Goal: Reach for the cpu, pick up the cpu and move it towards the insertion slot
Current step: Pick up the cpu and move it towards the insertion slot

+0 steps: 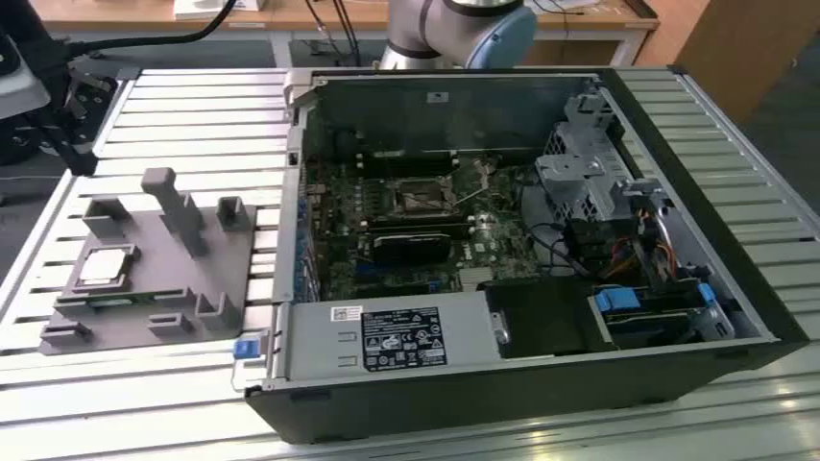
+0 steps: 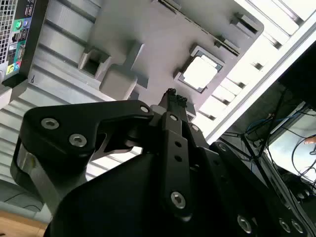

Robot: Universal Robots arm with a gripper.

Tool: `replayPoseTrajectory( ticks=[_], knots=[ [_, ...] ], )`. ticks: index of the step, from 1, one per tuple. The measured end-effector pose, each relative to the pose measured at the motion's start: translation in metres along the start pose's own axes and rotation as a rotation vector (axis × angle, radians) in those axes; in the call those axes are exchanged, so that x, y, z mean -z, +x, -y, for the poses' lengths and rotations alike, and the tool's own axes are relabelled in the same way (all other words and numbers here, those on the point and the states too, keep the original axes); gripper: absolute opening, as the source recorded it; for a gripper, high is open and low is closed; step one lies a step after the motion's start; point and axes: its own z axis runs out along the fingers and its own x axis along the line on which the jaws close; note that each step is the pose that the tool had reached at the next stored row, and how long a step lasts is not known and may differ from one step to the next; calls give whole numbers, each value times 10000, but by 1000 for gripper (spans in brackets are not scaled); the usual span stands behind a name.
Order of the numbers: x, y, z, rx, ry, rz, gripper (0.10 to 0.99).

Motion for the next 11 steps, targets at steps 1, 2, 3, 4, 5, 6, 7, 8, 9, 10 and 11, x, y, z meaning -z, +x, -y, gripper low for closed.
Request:
replayPoseTrajectory(
  ticks=[1, 2, 3, 4, 5, 6, 7, 8, 9, 10, 11],
  knots=[
    [0, 0, 0, 0, 0, 0, 106],
    [0, 1, 0, 0, 0, 0, 106],
    [0, 9, 0, -1, 0, 0, 106],
    [0, 21, 0, -1, 1, 0, 106],
    [-1, 41, -1, 0, 0, 0, 106],
    [-1, 68, -1, 0, 0, -1, 106],
    [-2, 87, -1, -1, 1, -1, 106],
    [-3, 107, -2, 0, 0, 0, 106],
    [-3, 129, -2, 0, 0, 0, 106],
    [-5, 146, -2, 0, -1, 1, 106],
    [-5, 157, -3, 0, 0, 0, 106]
  ],
)
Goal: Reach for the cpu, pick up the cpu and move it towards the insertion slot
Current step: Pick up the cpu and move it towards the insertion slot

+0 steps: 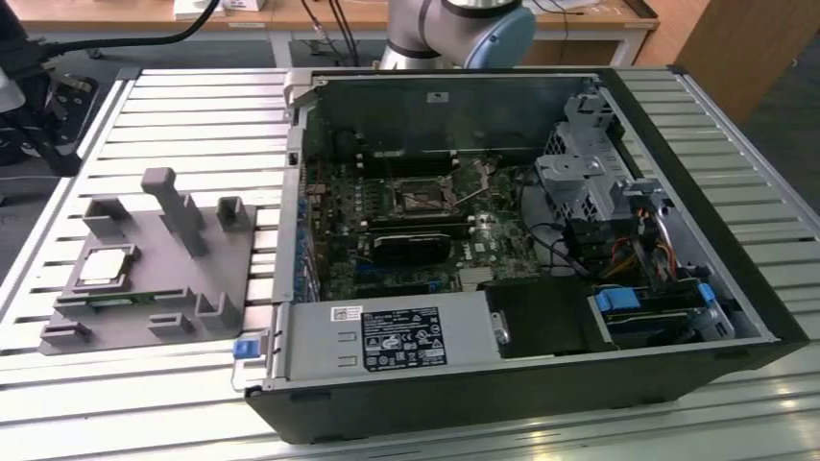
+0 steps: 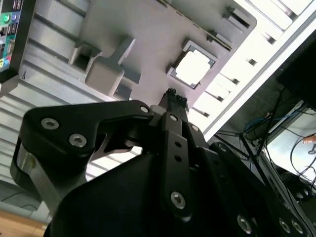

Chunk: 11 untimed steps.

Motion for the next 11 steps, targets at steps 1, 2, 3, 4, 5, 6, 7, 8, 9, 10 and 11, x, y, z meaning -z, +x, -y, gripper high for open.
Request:
replayPoseTrajectory(
  ticks=[1, 2, 3, 4, 5, 6, 7, 8, 9, 10, 11],
  knots=[
    [0, 18, 0, 0, 1, -1, 106],
    [-1, 37, -1, 0, 0, 0, 106],
    [-2, 60, -1, 1, 0, 0, 106],
    [-3, 87, -1, 0, 0, -1, 106],
    [-4, 114, -2, 0, 0, 0, 106],
    [-5, 136, -2, 0, 0, 0, 106],
    [-6, 159, -3, 0, 0, 0, 106],
    [-8, 179, -3, 0, 0, 0, 106],
    [-9, 196, -4, -1, 0, 0, 106],
    [-10, 212, -4, 0, 1, -2, 106],
    [-12, 221, -4, 0, 1, -1, 106]
  ],
)
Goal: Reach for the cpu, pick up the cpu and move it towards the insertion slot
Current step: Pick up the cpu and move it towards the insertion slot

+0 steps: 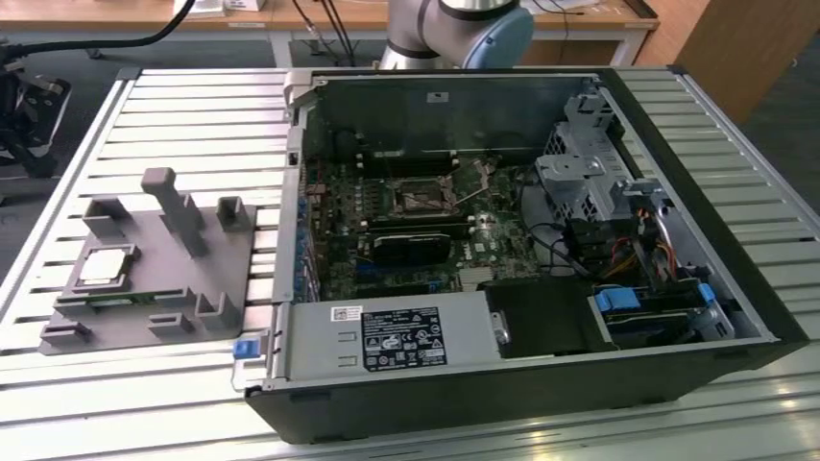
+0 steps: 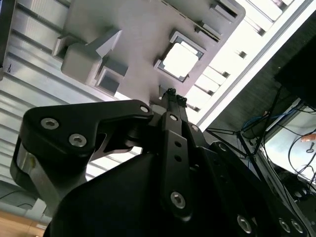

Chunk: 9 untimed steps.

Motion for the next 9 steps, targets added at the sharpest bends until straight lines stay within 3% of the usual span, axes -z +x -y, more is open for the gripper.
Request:
replayPoseTrajectory(
  ticks=[7, 9],
  knots=[
    [-15, 9, 0, 0, 12, 0, 106],
    [-23, 9, 1, 0, 12, 2, 169]
  ],
)
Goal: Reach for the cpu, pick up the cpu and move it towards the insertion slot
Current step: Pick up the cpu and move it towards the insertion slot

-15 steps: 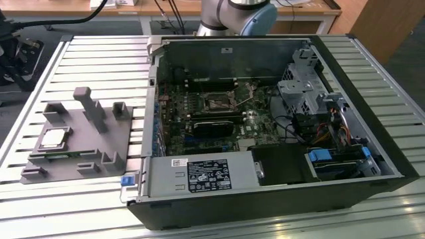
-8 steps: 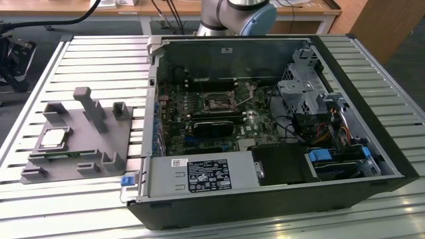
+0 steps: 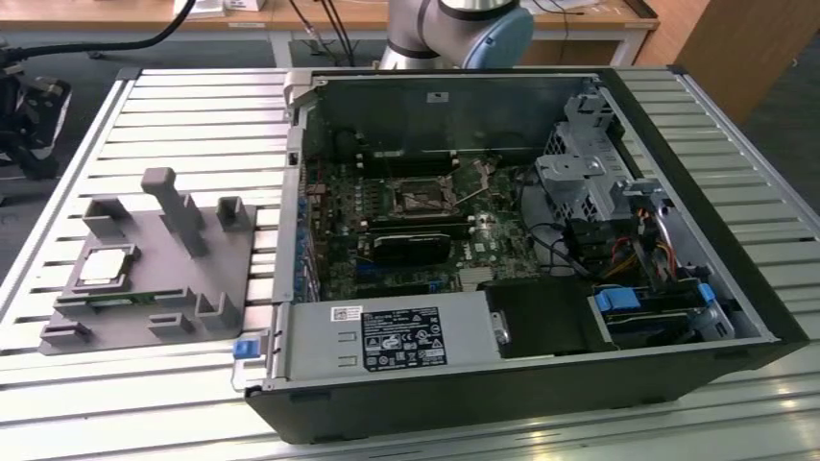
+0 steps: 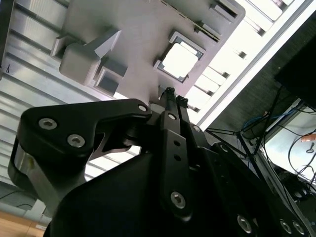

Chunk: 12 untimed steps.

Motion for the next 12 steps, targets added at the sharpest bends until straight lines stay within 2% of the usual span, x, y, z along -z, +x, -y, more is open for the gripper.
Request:
replayPoseTrajectory(
  ticks=[1, 3, 4, 6, 7, 9, 10, 11, 12],
  knots=[
    [-4, 0, 0, 0, 0, -1, 169],
    [-15, 0, 1, 0, 0, -1, 294],
    [-22, 0, 1, -1, 0, -1, 294],
    [-37, 0, 2, 0, 1, -2, 412],
    [-46, 0, 3, 0, 2, -2, 412],
    [-63, 1, 4, -1, 3, -3, 525],
    [-73, 1, 5, -1, 4, -4, 525],
    [-84, 1, 6, 0, 4, -4, 584],
    [-94, 2, 7, 0, 3, -4, 584]
  ],
)
